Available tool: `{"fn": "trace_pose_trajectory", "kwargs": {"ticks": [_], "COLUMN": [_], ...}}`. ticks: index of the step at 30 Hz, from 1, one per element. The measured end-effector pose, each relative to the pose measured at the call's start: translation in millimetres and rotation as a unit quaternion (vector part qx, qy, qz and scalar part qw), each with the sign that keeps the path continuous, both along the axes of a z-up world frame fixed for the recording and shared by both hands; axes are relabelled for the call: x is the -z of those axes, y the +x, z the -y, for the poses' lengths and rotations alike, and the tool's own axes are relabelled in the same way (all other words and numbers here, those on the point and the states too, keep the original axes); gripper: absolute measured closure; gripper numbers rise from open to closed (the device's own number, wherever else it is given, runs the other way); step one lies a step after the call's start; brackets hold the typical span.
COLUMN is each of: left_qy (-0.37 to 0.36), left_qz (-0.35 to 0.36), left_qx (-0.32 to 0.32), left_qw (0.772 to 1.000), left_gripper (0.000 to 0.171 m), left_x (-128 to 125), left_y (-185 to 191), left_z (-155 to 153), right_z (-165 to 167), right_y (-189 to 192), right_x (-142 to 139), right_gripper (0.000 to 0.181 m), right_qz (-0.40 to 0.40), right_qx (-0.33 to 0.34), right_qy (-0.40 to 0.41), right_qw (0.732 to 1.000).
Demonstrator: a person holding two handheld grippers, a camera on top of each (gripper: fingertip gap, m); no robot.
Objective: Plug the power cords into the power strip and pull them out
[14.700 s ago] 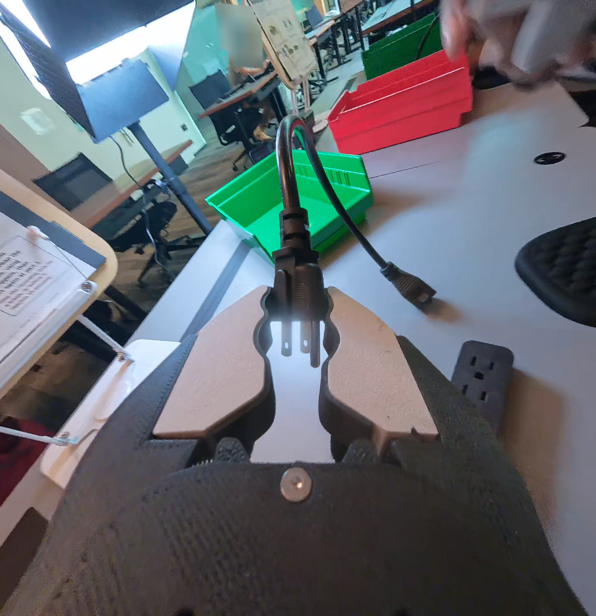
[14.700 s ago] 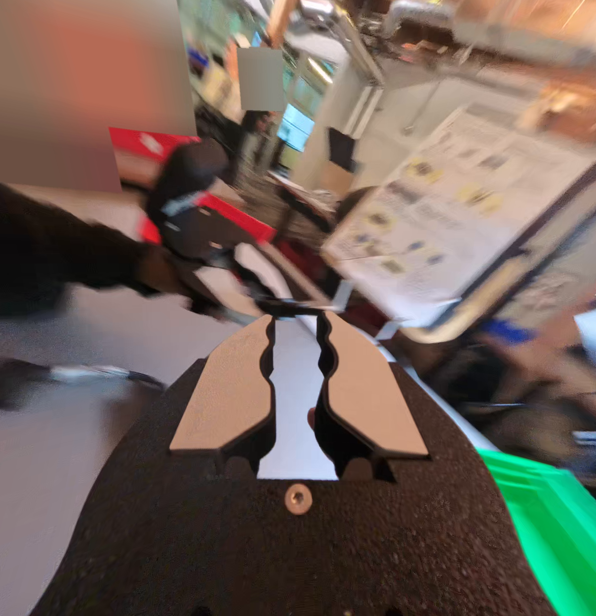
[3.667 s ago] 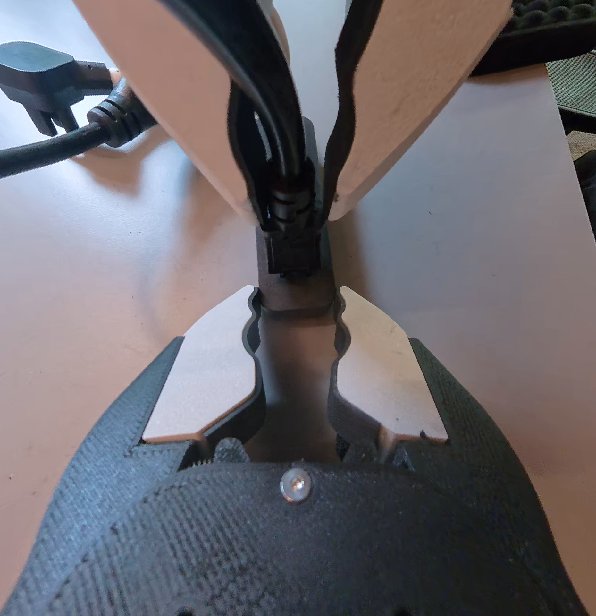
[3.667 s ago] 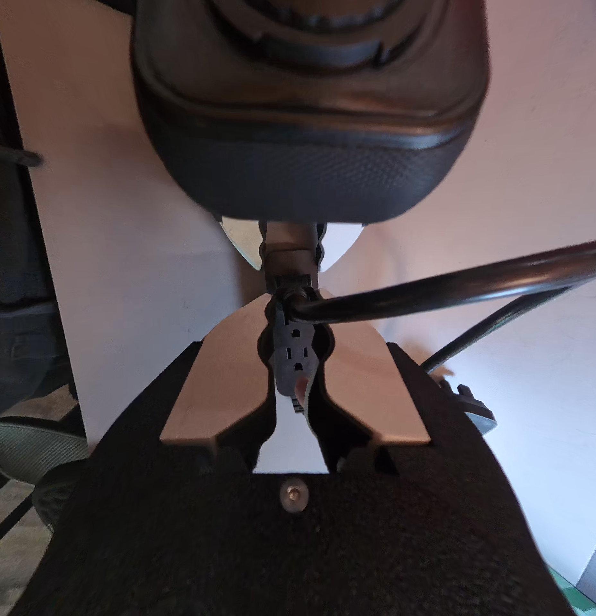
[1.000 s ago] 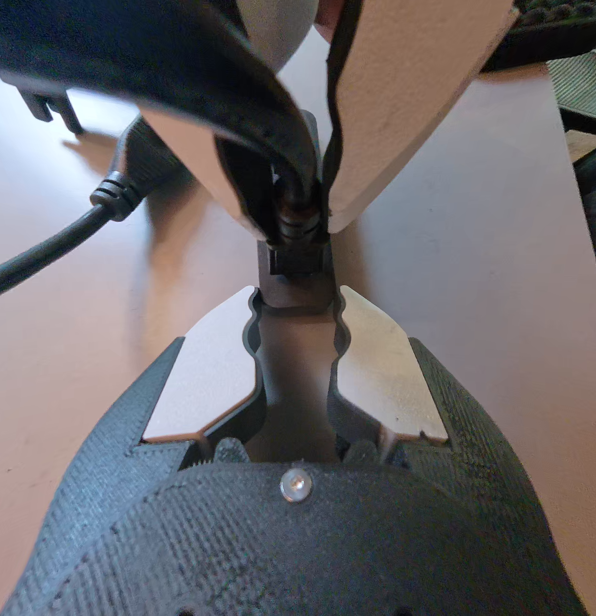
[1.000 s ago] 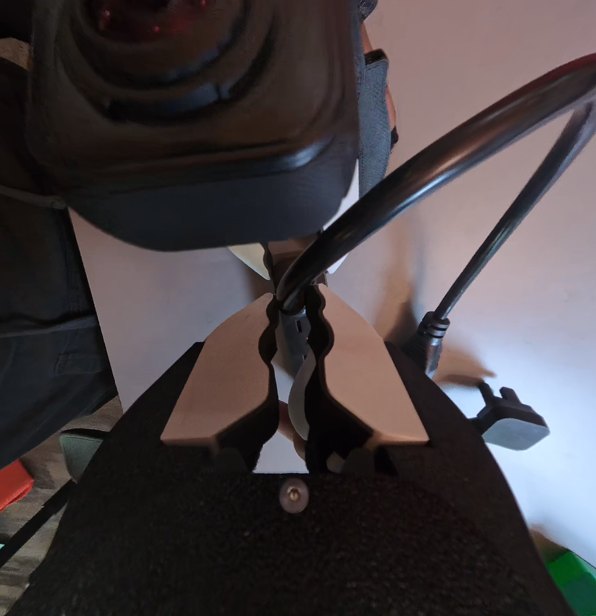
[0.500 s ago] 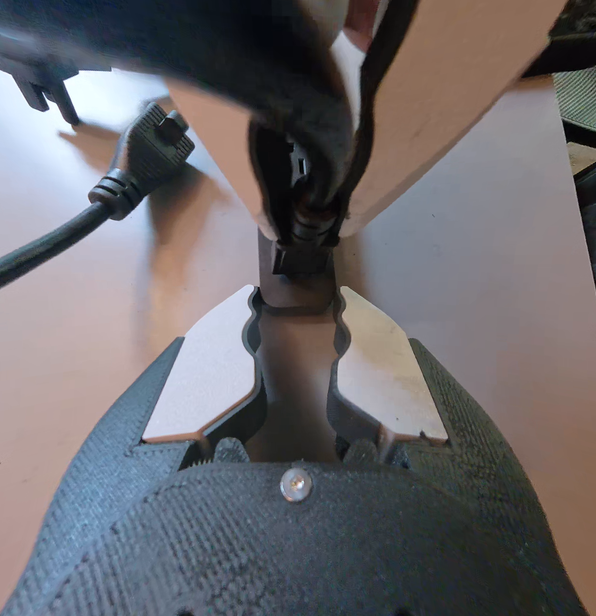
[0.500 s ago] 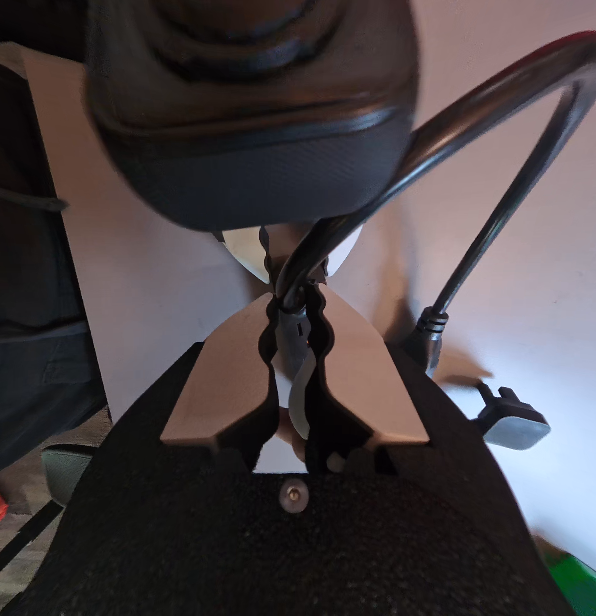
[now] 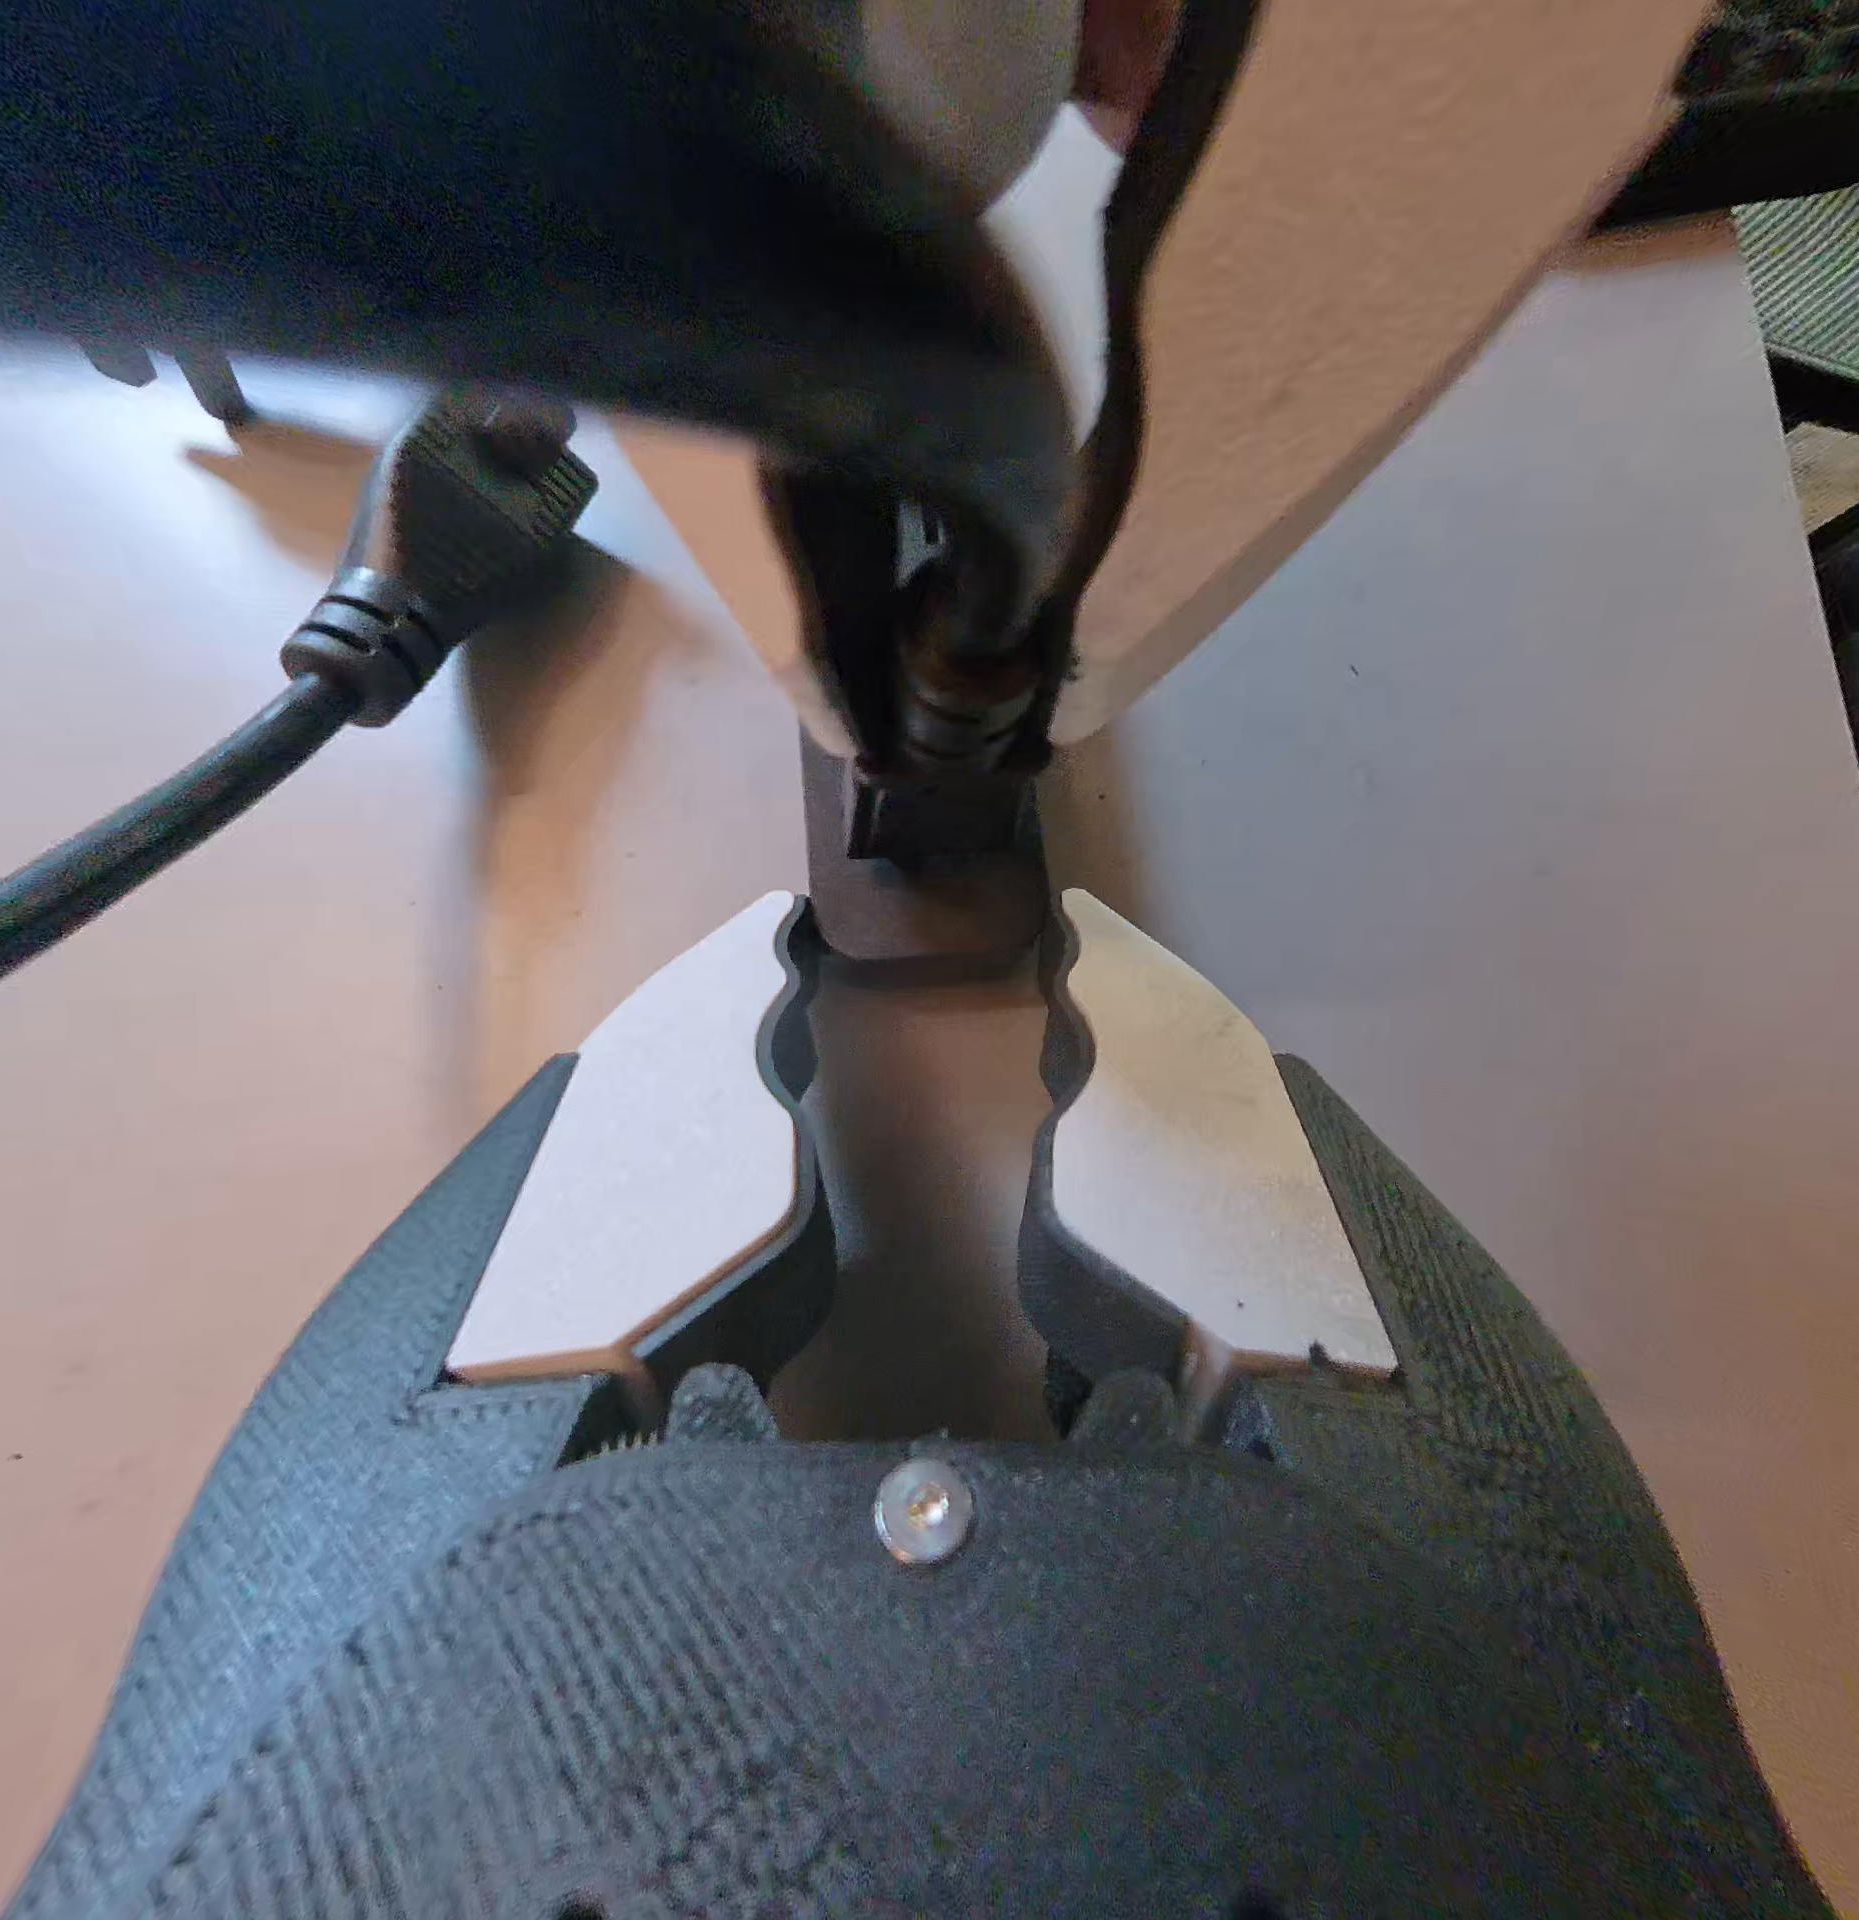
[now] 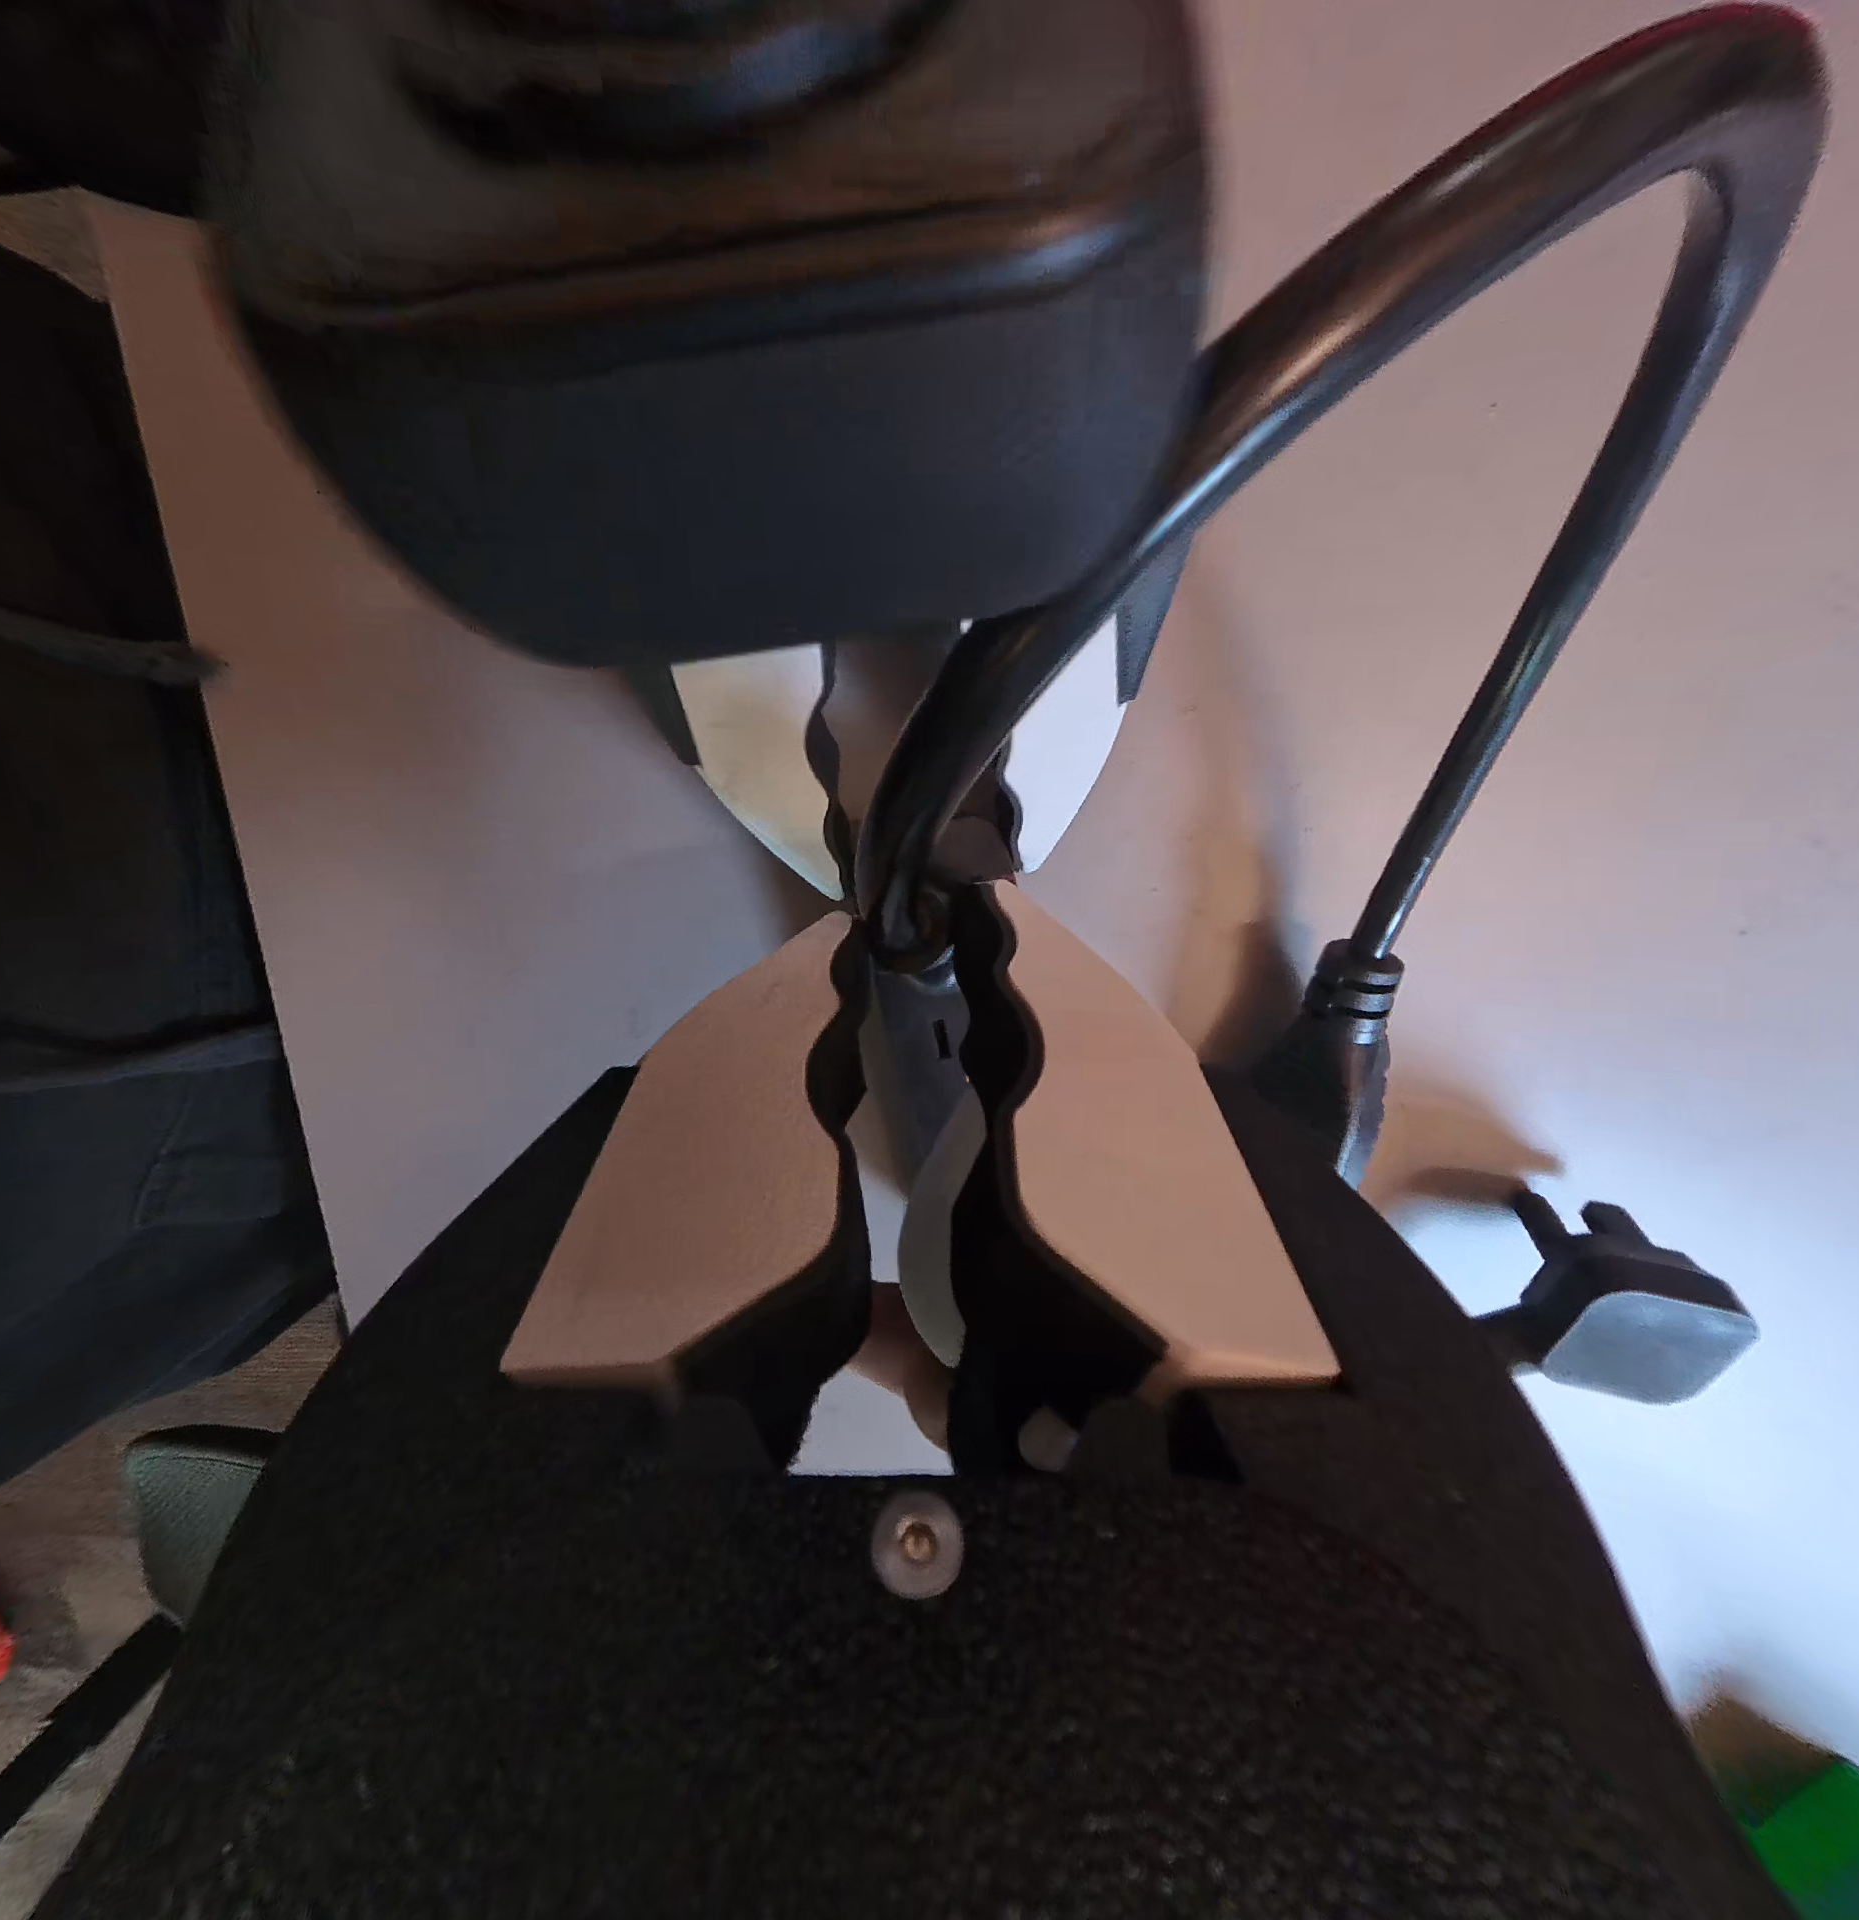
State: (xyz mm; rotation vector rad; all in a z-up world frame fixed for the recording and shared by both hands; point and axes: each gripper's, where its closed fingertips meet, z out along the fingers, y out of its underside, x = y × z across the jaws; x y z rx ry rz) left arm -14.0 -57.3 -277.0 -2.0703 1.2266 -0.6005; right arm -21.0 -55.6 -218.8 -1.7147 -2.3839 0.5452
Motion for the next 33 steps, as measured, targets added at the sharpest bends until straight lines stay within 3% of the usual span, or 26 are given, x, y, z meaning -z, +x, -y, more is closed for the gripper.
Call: {"fn": "trace_pose_trajectory", "kwargs": {"ticks": [18,30,32,33], "left_qy": [-0.003,-0.009,-0.014,-0.015], "left_qz": [-0.001,0.012,0.016,0.017], "left_qx": [-0.006,-0.014,-0.015,-0.016], "left_qw": [1.000,1.000,1.000,1.000], "left_gripper": [0.130,0.130,0.130,0.130], "left_x": [0.4,0.0,-0.2,-0.4], "left_y": [0.0,0.6,0.6,0.6], "left_z": [-0.2,-0.3,0.0,0.0], "right_z": [0.6,2.5,-3.7,-6.0], "right_y": [-1.7,-1.7,0.5,1.1], "right_x": [1.3,0.0,4.7,7.6], "right_gripper": [0.160,0.159,0.126,0.122], "right_qz": [-0.026,-0.005,0.031,0.042], "right_qx": [0.001,-0.006,0.002,0.000], "right_qy": [-0.017,0.027,0.055,0.069], "right_qw": [1.000,1.000,0.998,0.997]}}
